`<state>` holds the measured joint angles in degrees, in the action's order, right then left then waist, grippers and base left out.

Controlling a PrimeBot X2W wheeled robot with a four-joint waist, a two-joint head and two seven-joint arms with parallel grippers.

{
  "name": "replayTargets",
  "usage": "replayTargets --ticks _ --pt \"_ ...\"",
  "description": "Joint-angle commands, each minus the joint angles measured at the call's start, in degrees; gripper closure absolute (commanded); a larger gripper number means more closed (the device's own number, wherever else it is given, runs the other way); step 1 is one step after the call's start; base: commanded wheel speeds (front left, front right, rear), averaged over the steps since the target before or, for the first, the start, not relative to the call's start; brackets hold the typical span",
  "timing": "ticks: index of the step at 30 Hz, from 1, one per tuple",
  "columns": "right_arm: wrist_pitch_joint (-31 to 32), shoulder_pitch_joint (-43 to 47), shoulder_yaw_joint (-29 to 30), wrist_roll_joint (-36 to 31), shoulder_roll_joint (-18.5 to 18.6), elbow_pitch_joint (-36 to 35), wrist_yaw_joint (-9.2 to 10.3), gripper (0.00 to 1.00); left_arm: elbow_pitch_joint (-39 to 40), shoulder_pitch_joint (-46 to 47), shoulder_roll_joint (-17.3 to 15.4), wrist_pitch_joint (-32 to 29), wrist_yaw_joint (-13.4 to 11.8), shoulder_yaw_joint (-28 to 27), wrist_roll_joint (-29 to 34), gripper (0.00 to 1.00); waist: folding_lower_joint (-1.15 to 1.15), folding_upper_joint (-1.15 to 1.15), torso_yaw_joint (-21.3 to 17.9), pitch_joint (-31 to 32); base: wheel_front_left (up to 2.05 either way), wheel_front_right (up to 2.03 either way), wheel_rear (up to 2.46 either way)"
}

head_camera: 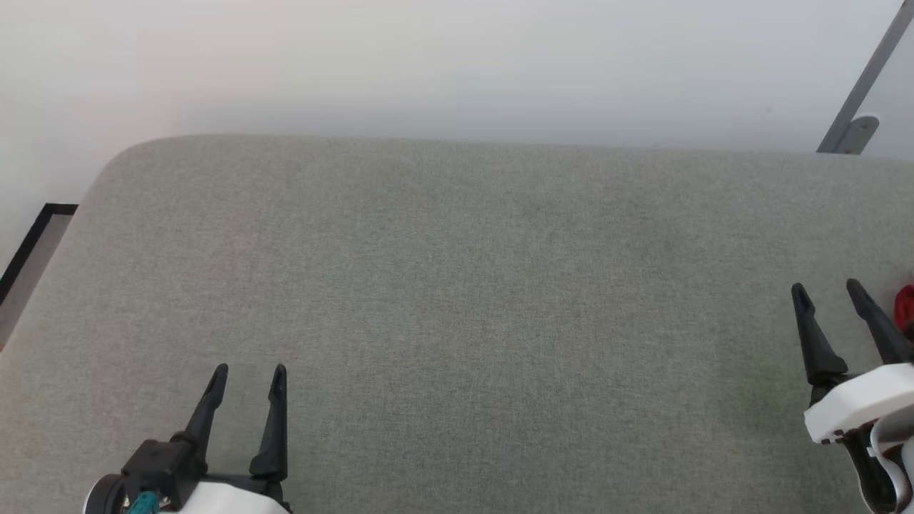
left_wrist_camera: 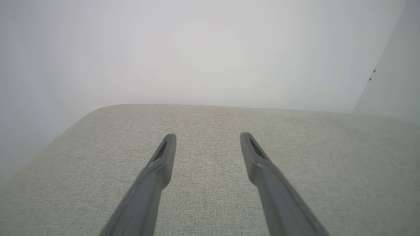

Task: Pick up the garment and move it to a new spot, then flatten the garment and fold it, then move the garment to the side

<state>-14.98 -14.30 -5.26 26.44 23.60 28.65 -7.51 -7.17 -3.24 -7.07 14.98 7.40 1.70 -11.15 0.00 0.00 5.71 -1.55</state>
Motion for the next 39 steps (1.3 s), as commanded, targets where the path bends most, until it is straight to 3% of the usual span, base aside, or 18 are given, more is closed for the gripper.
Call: replayTargets --ticks 1,22,39 --pt "-0.23 1.20 0.74 -0.17 -0.43 -1.46 0.05 0.00 0.48 -0.96 -0.03 0.29 0.10 -0.17 -0.65 0.00 0.00 0.00 0.17 0.58 0.00 0.00 0.00" --pt "4.69 16.67 14.50 -3.57 -6.60 -22.66 0.04 0.00 7.98 -6.33 0.63 0.29 0.11 -2.66 0.11 0.00 0.00 0.00 1.49 0.42 0.00 0.00 0.00" --pt "7.21 18.20 15.49 -4.59 -8.96 -26.50 0.04 0.00 8.32 -6.50 0.76 0.30 0.11 -1.65 -0.23 0.00 0.00 0.00 1.57 0.89 0.00 0.00 0.00"
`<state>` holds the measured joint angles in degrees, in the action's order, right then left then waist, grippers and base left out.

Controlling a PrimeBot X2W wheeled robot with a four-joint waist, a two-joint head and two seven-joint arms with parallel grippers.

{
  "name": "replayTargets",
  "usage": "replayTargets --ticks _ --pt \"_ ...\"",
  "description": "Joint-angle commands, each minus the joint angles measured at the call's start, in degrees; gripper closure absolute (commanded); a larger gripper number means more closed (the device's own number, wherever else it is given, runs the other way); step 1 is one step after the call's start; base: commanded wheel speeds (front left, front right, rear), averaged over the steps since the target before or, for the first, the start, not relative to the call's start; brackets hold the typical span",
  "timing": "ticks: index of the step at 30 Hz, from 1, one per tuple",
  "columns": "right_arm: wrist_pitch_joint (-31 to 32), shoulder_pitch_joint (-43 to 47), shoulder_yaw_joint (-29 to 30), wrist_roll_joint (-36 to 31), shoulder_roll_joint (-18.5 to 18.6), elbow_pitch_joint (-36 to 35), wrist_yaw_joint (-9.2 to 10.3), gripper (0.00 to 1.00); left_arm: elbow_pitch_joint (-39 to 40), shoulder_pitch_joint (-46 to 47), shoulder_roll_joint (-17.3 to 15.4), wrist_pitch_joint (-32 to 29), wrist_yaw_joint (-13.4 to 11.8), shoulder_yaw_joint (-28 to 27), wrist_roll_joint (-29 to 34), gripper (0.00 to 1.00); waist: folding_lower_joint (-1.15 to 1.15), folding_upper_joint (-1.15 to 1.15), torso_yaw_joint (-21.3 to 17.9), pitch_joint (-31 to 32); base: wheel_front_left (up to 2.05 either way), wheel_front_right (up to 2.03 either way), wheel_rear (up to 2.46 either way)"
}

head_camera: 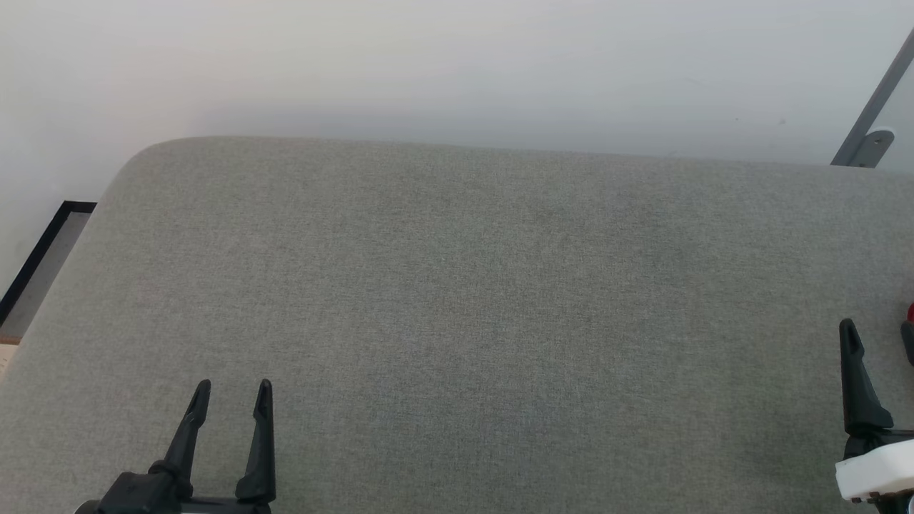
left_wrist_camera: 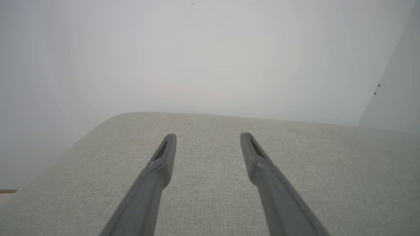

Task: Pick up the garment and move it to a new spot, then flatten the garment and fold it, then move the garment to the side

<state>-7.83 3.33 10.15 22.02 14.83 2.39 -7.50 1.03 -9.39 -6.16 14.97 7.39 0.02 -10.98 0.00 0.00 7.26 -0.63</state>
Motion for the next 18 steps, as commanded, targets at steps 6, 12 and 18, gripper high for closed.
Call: replayTargets --ticks 6,12,18 --pt "0.25 0.38 -0.17 -0.12 -0.46 -0.59 0.03 0.00 0.48 -0.59 0.15 0.31 0.12 0.15 -0.98 0.00 0.00 0.00 0.03 -0.29 0.00 0.00 0.00" --pt "0.32 0.02 -0.40 0.08 -0.54 -0.89 0.03 0.00 0.65 -0.40 0.22 0.31 0.12 0.00 -1.34 0.00 0.00 0.00 -0.10 -1.15 0.00 0.00 0.00" --pt "0.52 0.70 -0.83 1.11 -1.60 1.47 0.00 1.00 -1.49 -0.36 0.94 -0.28 -0.03 0.34 -1.70 1.00 0.00 0.00 -0.16 -1.28 0.00 0.00 0.00"
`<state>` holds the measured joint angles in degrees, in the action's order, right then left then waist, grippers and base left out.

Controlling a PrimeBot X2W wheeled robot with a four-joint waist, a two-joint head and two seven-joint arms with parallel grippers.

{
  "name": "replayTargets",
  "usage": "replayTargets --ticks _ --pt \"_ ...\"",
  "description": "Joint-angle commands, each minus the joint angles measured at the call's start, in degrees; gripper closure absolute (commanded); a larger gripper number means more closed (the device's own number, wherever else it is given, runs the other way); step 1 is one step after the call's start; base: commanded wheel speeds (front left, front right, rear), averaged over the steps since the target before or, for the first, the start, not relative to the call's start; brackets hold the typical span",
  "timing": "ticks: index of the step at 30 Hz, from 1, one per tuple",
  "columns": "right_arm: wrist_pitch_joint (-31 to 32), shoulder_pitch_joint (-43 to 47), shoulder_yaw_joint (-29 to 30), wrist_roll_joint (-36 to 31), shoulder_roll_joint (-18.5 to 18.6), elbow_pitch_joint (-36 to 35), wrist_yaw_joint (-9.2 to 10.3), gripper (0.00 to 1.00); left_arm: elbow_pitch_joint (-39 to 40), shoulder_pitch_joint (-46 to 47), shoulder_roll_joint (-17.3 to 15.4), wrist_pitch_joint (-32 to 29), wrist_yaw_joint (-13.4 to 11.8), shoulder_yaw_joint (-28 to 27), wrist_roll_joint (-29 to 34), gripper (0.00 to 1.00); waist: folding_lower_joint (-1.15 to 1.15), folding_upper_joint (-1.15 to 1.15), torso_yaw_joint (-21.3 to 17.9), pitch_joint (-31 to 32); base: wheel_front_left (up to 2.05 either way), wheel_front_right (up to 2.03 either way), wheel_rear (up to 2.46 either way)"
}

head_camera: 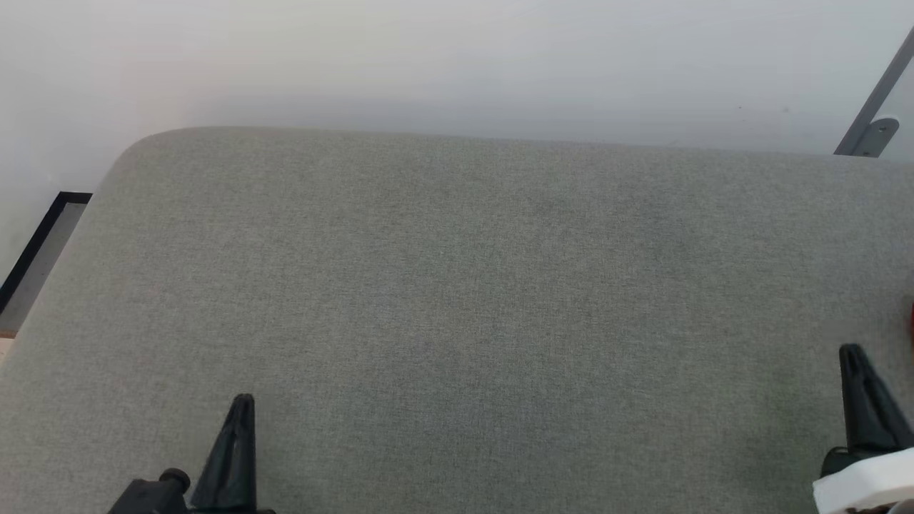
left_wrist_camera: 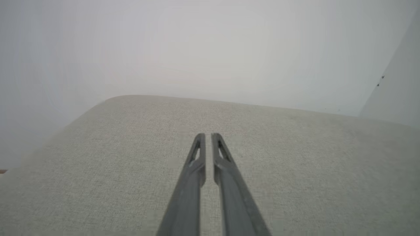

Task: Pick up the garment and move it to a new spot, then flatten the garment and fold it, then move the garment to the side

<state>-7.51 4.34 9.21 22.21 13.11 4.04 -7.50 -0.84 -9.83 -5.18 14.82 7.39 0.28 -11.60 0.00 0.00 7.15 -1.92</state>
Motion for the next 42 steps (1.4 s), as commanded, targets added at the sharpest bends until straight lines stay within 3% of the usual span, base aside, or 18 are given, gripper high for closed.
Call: replayTargets --ticks 1,22,42 --pt "0.45 -0.49 0.10 1.91 -0.03 0.00 0.00 1.00 0.34 0.22 -0.06 -0.31 -0.07 0.08 -2.32 1.00 0.00 0.00 -0.11 0.03 0.00 0.00 0.00" --pt "3.94 -3.22 -0.64 19.56 -2.64 2.47 0.00 1.00 -3.41 4.57 -0.74 -4.52 0.01 -0.12 -24.10 1.00 0.00 0.00 -1.25 0.31 0.00 0.00 0.00" --pt "6.74 -5.41 -1.19 33.62 -4.73 4.48 0.01 1.00 -6.00 7.90 -0.86 -8.20 0.07 -0.76 -40.91 1.00 0.00 0.00 -2.39 0.59 0.00 0.00 0.00"
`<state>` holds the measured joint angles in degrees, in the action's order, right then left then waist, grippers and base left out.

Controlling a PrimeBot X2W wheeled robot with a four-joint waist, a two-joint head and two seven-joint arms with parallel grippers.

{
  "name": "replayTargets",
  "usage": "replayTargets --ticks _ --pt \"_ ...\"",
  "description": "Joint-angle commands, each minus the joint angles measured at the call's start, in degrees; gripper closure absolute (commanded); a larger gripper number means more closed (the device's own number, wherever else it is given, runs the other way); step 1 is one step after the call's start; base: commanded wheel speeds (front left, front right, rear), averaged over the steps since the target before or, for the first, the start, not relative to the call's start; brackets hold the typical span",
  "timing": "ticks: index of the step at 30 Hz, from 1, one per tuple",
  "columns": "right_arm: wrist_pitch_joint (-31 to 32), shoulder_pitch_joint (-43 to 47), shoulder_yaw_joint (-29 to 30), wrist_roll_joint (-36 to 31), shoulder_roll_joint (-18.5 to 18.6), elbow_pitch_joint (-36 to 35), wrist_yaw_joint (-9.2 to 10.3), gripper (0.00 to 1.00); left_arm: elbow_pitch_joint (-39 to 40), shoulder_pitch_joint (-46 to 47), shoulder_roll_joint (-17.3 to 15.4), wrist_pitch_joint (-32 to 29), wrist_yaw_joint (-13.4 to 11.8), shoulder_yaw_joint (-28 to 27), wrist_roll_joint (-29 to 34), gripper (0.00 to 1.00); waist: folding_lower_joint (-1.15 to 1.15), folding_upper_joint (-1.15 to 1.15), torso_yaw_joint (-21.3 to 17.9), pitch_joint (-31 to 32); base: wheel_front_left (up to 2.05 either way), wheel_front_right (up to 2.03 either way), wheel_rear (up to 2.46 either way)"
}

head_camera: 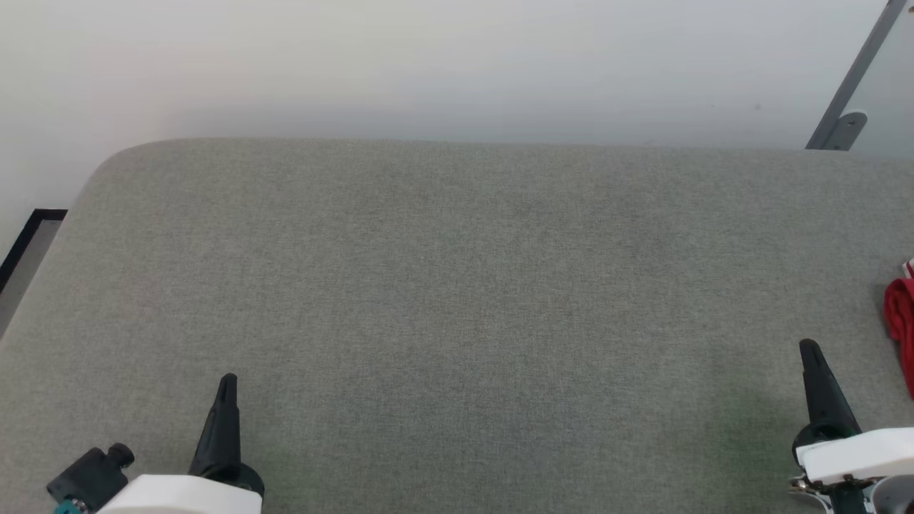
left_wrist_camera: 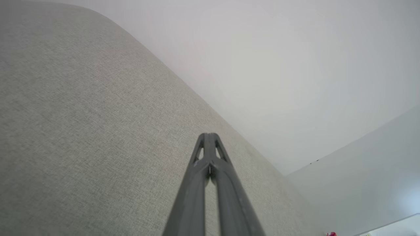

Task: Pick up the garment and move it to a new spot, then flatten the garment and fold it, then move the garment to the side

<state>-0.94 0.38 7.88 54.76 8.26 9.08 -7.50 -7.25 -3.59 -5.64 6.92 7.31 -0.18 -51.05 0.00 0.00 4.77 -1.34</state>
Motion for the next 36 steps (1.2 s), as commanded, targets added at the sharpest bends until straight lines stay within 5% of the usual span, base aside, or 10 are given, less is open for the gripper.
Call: replayTargets --ticks 1,36 --pt "0.31 -1.54 0.12 1.70 0.04 -0.48 0.01 1.00 0.30 1.80 -0.39 -0.43 0.15 -0.34 -2.22 1.00 0.00 0.00 -0.08 0.02 0.00 0.00 0.00" --pt "4.12 -4.33 -0.65 20.24 -2.82 2.34 0.01 1.00 -3.25 6.08 0.16 -6.04 0.22 -1.98 -23.62 1.00 0.00 0.00 -2.08 0.51 0.00 0.00 0.00"
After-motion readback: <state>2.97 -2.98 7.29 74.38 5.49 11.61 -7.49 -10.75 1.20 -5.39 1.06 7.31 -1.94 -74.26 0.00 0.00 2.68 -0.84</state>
